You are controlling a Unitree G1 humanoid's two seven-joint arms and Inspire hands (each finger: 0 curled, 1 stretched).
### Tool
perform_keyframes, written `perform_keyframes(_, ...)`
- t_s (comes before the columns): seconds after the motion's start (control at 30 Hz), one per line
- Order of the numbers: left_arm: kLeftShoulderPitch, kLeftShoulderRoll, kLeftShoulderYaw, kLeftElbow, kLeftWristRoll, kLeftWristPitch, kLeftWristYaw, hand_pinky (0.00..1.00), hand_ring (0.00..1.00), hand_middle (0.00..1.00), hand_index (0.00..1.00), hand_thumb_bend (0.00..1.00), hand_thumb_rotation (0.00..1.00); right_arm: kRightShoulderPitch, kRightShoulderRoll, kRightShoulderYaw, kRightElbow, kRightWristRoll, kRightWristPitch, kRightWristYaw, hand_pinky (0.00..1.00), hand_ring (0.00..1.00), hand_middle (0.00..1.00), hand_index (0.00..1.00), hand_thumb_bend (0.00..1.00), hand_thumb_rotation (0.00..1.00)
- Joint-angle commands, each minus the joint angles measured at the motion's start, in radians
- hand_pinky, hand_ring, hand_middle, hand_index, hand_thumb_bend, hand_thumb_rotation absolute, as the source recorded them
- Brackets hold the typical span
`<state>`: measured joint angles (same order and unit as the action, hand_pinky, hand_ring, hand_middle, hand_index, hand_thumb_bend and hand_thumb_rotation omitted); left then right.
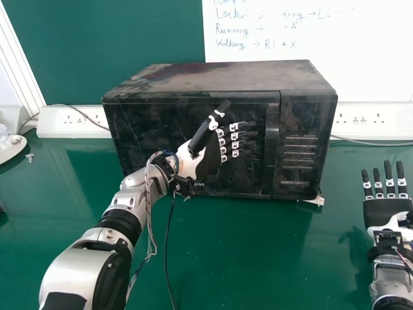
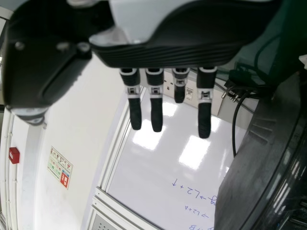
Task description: Open the door of oven
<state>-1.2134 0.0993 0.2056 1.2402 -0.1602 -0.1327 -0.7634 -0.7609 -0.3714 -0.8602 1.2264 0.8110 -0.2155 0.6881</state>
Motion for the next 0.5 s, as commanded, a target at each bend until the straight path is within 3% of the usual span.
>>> perform_keyframes(0.0, -0.018, -0.016, -0.017, 0.018, 0.017, 0.003, 0.018, 0.56, 0.72, 0.78, 0.79, 0.91, 0.9, -0.012, 0.006, -0.003, 0.001, 0.0, -0.007, -0.007, 0.94, 0.98, 1.0, 0.95, 1.0, 0.89)
perform_keyframes(0.47, -0.028, -0.037, -0.031, 0.036, 0.049, 0.007, 0.064, 0.51, 0.7, 0.77, 0.78, 0.91, 0.91, -0.011, 0.008, -0.003, -0.001, 0.002, -0.012, -0.002, 0.95, 0.98, 1.0, 0.96, 1.0, 0.89)
